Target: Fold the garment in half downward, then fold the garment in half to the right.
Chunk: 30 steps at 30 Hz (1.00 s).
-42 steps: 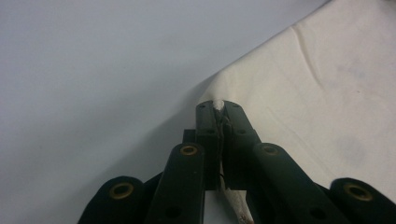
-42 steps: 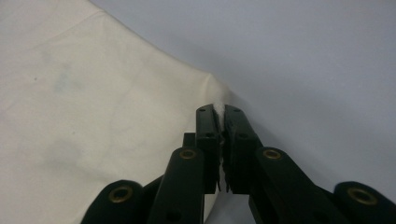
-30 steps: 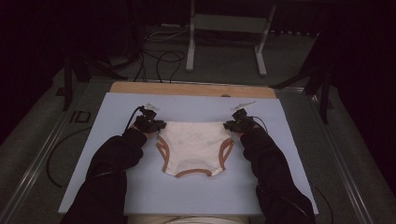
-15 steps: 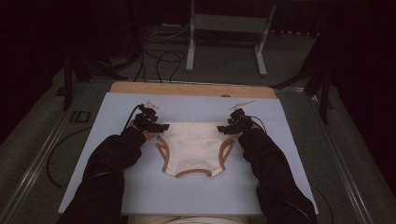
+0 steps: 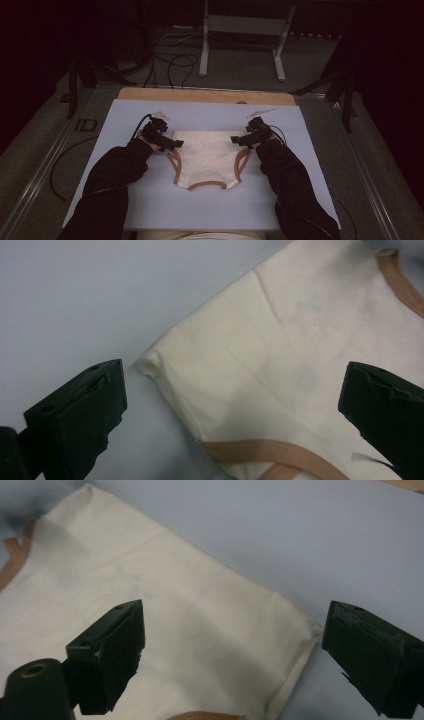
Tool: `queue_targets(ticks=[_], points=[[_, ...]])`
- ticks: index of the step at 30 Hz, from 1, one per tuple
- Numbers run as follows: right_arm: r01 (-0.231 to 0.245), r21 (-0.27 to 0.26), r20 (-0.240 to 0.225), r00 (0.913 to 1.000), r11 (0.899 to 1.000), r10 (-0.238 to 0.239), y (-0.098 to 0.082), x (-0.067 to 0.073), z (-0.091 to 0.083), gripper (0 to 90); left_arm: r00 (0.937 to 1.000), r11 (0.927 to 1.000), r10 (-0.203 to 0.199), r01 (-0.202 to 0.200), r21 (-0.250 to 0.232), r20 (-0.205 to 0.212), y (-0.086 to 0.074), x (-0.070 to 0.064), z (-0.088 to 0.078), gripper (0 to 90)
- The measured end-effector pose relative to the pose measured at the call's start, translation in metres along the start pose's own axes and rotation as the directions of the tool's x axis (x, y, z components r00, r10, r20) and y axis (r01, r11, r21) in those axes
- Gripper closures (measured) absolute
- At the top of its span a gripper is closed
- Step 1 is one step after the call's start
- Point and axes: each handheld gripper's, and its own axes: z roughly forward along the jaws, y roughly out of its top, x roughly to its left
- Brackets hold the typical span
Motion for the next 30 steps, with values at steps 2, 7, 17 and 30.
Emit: queue_targets(ticks=[2,7,17,30], points=[[0.004,0.001,-0.006,1.0000,1.000,-0.004,0.000,0.003,-0.002,10.0,0.9999,0.9999,0.007,-0.007,-0.011,0.013,0.000,-0.003,-0.003,0.1],[0.018,0.004,-0.020,0.9996,1.000,-0.018,0.002,0.011,-0.006,9.9,0.9984,0.9986,0.048,-0.048,-0.022,0.028,-0.001,-0.012,-0.012,0.1],[0.057,-0.015,-0.039,0.9976,0.998,-0.057,0.006,0.030,-0.014,9.5,0.9936,0.9936,0.097,-0.093,-0.064,0.058,-0.010,-0.030,-0.033,0.2],[0.097,-0.029,-0.057,0.9935,0.995,-0.098,0.007,0.045,-0.016,9.5,0.9785,0.9797,0.187,-0.180,-0.089,0.086,-0.026,-0.054,-0.046,0.1]])
